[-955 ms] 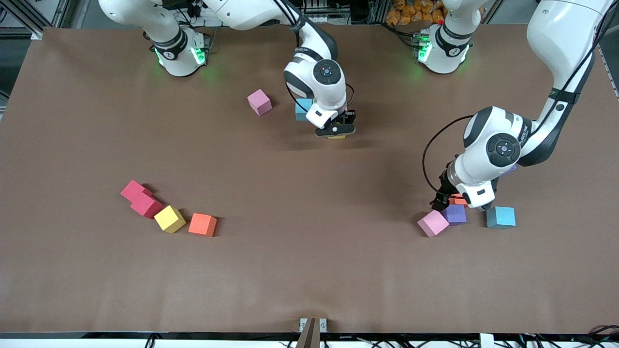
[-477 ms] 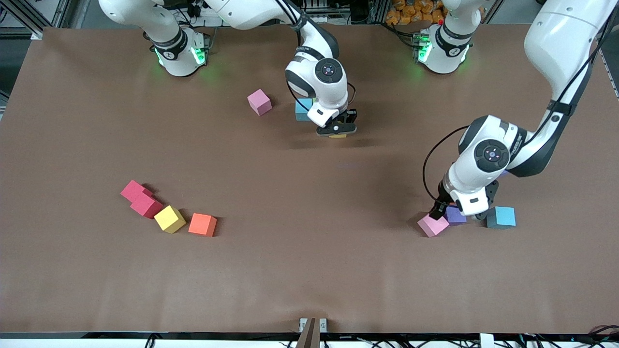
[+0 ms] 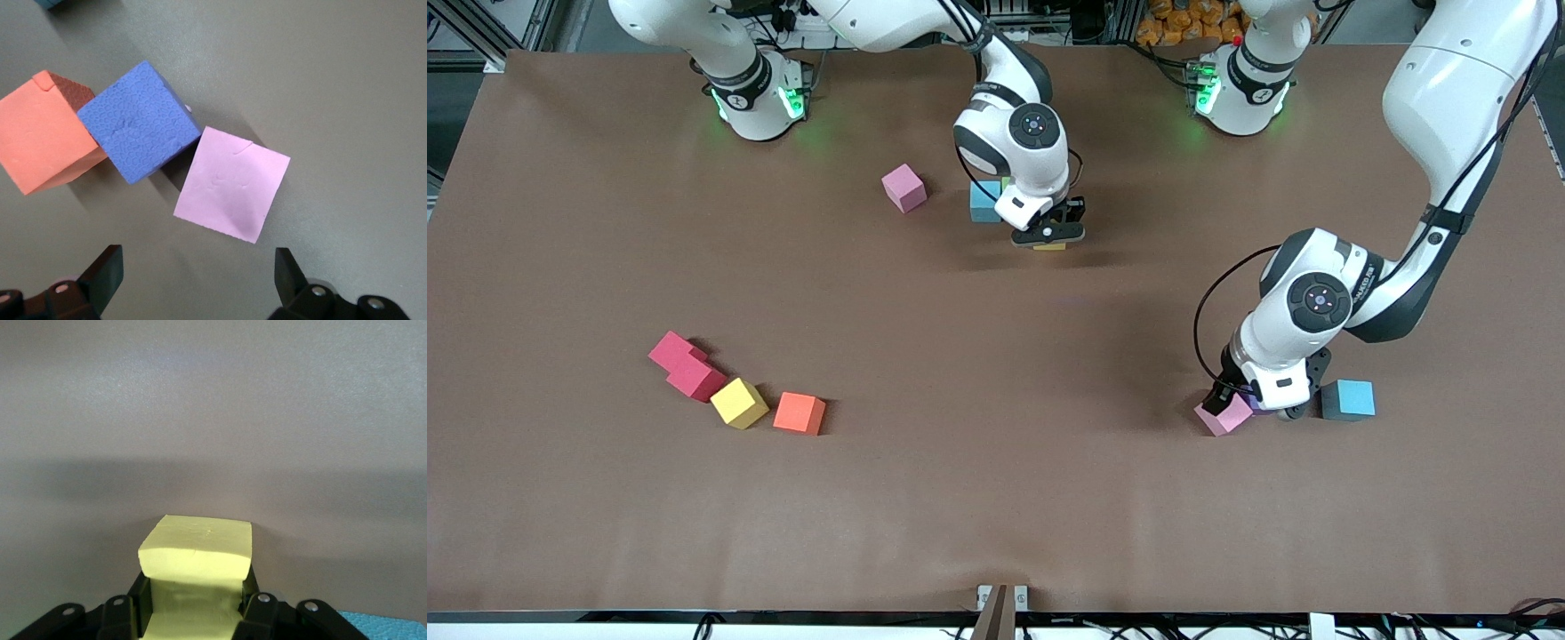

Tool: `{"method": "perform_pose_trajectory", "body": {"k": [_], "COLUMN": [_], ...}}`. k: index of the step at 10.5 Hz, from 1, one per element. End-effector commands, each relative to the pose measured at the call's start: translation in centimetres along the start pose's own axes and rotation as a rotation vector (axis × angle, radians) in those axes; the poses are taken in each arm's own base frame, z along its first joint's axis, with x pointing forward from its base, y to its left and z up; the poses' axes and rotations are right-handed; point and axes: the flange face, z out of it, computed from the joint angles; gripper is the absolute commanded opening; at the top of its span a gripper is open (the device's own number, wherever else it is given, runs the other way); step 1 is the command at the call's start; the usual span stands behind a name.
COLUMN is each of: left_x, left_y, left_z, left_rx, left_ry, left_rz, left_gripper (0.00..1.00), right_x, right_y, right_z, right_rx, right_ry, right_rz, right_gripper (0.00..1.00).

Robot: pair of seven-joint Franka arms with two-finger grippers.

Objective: Form number 2 with 11 blocks

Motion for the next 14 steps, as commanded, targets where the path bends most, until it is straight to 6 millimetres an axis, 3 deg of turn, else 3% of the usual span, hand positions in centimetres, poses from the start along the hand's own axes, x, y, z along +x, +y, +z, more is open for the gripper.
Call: {"method": "perform_pose_trajectory", "body": {"k": [1, 7, 9, 14], "left_x": [1.1, 1.1, 2.2, 2.0], "left_y": [0.9, 1.9, 1.5, 1.3], "left_z": [0.2, 0.5, 1.0, 2.9], "left_rx": [0.0, -0.014, -0.004, 0.01], "left_ry": [0.012, 0.002, 0.009, -0.022], "left_rz": [0.08, 0.175, 0.222, 0.221], "left_gripper": [1.0, 1.0, 1.0, 1.0], "right_x": [-0.5, -1.4, -1.8, -2.3], "right_y": [-0.3, -0.1, -0.1, -0.2], "right_z": [0.7, 1.1, 1.3, 1.3], "right_rx": [-0.012, -0.028, -0.033, -0.035], "right_ry": [-0.004, -0.014, -0.016, -0.017], "right_rz": [0.015, 0.025, 0.03, 0.023], "right_gripper": [0.33, 0.32, 0.32, 0.31]}}
